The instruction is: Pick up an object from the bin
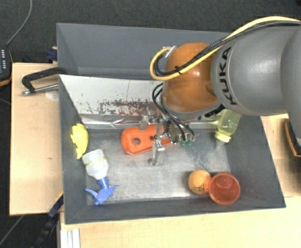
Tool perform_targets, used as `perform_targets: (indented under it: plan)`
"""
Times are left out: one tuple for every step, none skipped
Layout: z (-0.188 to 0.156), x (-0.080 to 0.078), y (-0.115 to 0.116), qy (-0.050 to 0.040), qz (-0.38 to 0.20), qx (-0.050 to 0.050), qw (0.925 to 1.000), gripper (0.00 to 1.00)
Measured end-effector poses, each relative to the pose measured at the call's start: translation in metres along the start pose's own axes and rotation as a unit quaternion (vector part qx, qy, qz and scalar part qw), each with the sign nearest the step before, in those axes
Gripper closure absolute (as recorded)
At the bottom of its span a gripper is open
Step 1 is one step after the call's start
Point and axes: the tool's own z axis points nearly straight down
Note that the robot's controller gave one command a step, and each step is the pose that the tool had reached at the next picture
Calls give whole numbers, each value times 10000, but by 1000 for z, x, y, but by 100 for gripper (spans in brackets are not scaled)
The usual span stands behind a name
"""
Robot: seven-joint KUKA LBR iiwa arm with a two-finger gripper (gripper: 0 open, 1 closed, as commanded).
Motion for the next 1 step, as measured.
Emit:
perform_targets:
  plan:
    - [17,-9,-10,0,-843,-1,9964,0]
